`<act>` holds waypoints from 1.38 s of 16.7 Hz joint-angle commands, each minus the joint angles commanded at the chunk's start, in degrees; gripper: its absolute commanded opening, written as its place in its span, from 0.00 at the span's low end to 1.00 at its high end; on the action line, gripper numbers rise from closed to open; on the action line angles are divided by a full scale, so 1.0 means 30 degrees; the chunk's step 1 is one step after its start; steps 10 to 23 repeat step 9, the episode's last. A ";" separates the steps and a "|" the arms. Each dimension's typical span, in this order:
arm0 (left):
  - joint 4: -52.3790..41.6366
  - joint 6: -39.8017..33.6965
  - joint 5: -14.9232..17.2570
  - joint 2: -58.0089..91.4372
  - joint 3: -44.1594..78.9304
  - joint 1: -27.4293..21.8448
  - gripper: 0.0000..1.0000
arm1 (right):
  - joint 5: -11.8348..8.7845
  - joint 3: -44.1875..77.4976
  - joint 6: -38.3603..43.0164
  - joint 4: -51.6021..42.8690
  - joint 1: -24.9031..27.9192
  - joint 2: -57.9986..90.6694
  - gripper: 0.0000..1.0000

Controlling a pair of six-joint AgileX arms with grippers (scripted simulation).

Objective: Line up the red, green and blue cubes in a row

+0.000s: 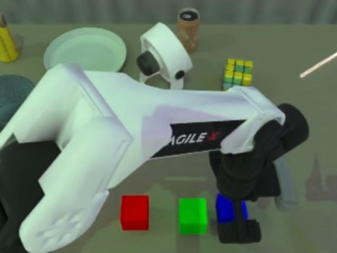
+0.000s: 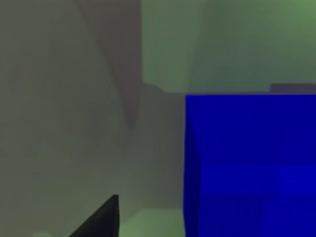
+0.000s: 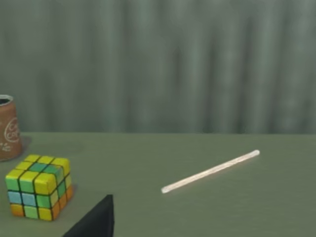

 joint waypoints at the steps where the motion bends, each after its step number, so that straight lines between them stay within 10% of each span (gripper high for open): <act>1: -0.0269 0.0018 -0.0002 -0.0049 0.0245 -0.0006 1.00 | 0.0000 0.0000 0.0000 0.0000 0.0000 0.0000 1.00; 23: -0.4544 -0.0042 -0.0011 -0.1183 0.3355 0.0370 1.00 | 0.0000 0.0000 0.0000 0.0000 0.0000 0.0000 1.00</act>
